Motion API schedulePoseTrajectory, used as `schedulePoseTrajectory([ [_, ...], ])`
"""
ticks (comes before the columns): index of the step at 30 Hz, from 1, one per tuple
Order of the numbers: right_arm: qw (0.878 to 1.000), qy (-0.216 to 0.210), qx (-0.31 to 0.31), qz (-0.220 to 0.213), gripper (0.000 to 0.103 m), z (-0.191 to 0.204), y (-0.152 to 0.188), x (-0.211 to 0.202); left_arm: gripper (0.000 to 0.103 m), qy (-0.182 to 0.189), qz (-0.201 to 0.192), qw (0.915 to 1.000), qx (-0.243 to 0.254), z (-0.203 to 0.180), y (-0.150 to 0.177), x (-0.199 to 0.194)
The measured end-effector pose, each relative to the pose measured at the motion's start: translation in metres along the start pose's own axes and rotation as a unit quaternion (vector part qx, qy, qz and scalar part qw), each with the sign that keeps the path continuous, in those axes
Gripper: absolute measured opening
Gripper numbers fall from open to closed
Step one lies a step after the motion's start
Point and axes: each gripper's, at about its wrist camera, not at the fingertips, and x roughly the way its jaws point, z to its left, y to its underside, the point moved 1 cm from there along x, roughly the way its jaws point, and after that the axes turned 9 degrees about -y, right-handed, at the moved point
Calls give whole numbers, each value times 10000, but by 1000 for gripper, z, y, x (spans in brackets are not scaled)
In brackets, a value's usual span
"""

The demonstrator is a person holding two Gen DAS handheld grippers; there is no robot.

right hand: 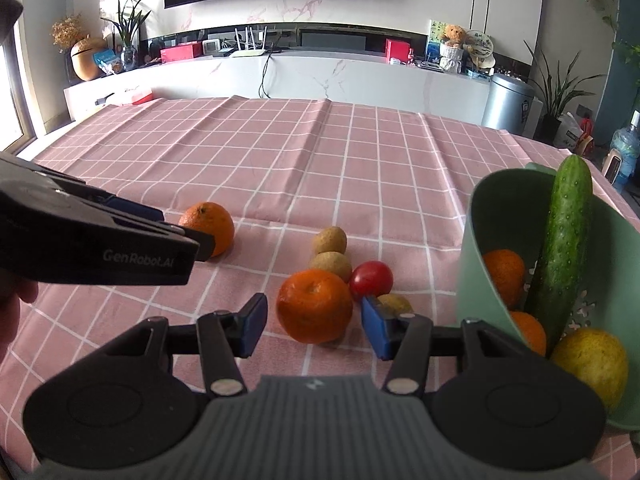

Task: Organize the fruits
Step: 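Grasp a mandarin with the right tool while the left tool grasps another mandarin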

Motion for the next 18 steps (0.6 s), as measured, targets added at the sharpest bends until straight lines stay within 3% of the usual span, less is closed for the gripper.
schedulePoseTrajectory([
  [12,9999,-103,103,64,41,-4,2,12,56,-32,44,10000,14,-5,-5,16],
  [13,9999,-109,99,56,41,-4,2,12,52,-1,37,10000,11,-5,-5,16],
  [18,9998,-146,121,34,40,-6,4,11,50,14,38,10000,37,-7,-6,16],
])
